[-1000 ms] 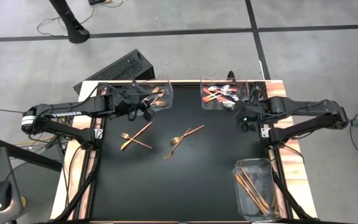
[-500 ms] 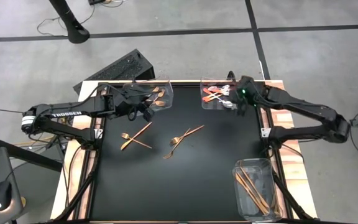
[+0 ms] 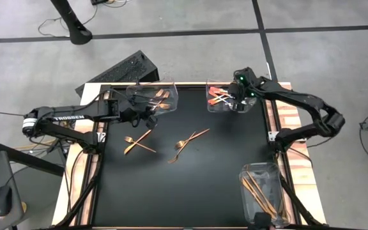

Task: Sort silverware by color (type)
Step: Put the orange spoon into the top right transparent bin, then put the gold table knife into the bottom left transparent bin

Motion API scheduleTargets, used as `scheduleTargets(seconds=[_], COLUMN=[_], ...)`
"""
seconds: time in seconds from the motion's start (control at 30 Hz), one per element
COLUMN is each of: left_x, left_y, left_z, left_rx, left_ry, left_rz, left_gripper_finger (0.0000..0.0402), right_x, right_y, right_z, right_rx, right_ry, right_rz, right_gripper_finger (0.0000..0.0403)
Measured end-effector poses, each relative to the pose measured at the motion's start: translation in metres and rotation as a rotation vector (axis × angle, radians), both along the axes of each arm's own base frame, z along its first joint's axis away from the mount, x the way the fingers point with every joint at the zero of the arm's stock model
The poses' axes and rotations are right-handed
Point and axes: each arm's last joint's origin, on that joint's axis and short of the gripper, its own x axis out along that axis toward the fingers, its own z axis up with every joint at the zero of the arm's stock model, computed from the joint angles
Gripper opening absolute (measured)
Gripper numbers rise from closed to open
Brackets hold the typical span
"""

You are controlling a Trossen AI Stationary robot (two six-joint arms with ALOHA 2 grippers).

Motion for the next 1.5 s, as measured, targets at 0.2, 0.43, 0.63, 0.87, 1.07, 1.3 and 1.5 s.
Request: scheduleTargets(seconds=[0.2, 0.43, 0.63, 0.87, 1.07, 1.3, 1.5], left_x=[-0.006, -0.01, -0.021, -0.035, -0.041, -0.051, -0.058], left_y=[-0.005, -0.009, -0.011, -0.008, -0.009, -0.012, -0.014], left_z=[-0.022, -0.045, -0.089, -0.132, -0.148, -0.163, -0.172], left_rx=[-0.049, -0.145, -0.194, -0.238, -0.243, -0.257, -0.248], left_ry=[0.111, 0.161, 0.229, 0.23, 0.23, 0.278, 0.295], left_rz=[-0.051, -0.149, -0.155, -0.171, -0.227, -0.258, -0.278], left_gripper_finger=[0.0123, 0.0123, 0.0123, 0.0123, 0.0123, 0.0123, 0.0093], right_x=[0.004, 0.006, 0.018, 0.04, 0.05, 0.054, 0.056], right_y=[-0.008, 0.014, 0.054, 0.095, 0.124, 0.146, 0.159], right_z=[0.007, 0.038, 0.06, 0.062, 0.062, 0.062, 0.062], right_rx=[-0.088, -0.007, 0.14, 0.325, 0.353, 0.365, 0.386], right_ry=[-0.08, -0.385, -0.625, -0.718, -0.748, -0.771, -0.8], right_rz=[-0.077, -0.301, -0.329, -0.299, -0.323, -0.335, -0.359], right_gripper_finger=[0.013, 0.0161, 0.0145, 0.0138, 0.0137, 0.0137, 0.0137])
